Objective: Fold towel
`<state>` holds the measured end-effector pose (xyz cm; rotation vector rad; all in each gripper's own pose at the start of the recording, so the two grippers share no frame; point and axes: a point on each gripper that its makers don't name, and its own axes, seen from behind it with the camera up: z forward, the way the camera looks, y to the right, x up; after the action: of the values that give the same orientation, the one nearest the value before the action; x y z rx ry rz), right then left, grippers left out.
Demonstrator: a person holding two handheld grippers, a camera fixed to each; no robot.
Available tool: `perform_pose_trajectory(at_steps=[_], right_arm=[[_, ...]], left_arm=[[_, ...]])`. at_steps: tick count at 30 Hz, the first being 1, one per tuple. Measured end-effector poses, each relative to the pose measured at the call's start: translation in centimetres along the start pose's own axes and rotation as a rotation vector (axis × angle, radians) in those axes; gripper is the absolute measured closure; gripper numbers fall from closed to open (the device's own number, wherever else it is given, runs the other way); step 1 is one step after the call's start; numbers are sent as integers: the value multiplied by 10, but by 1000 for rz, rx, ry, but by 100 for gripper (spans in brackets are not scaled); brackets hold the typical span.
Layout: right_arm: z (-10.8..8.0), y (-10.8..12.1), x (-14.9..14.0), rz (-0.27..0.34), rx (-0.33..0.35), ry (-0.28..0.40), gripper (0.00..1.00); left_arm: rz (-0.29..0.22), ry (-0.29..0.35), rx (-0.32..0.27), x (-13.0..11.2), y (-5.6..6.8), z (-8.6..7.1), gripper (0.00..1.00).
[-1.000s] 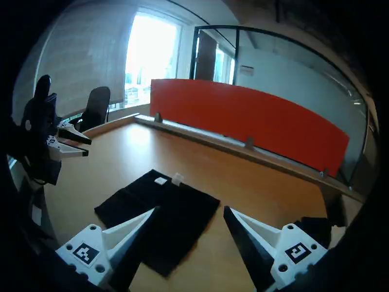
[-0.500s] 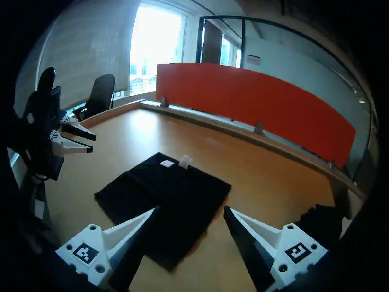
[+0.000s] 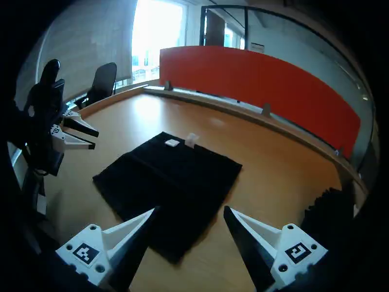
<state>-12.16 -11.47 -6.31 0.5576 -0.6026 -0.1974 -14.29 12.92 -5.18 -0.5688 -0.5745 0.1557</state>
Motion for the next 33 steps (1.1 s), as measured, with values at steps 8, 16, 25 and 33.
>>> perform_pose_trajectory(at_steps=[8, 16, 25, 33], right_arm=[[12, -8, -22, 8, 16, -40, 0], [16, -16, -41, 8, 28, -75, 0], [17, -21, -58, 7, 34, -102, 0], [16, -24, -61, 12, 37, -110, 0]], left_arm=[[-2, -48, -20, -20, 4, 9, 39], [2, -88, -41, -39, 11, 12, 39], [22, -136, -59, -61, 17, 14, 39], [37, -164, -57, -73, 18, 15, 39]])
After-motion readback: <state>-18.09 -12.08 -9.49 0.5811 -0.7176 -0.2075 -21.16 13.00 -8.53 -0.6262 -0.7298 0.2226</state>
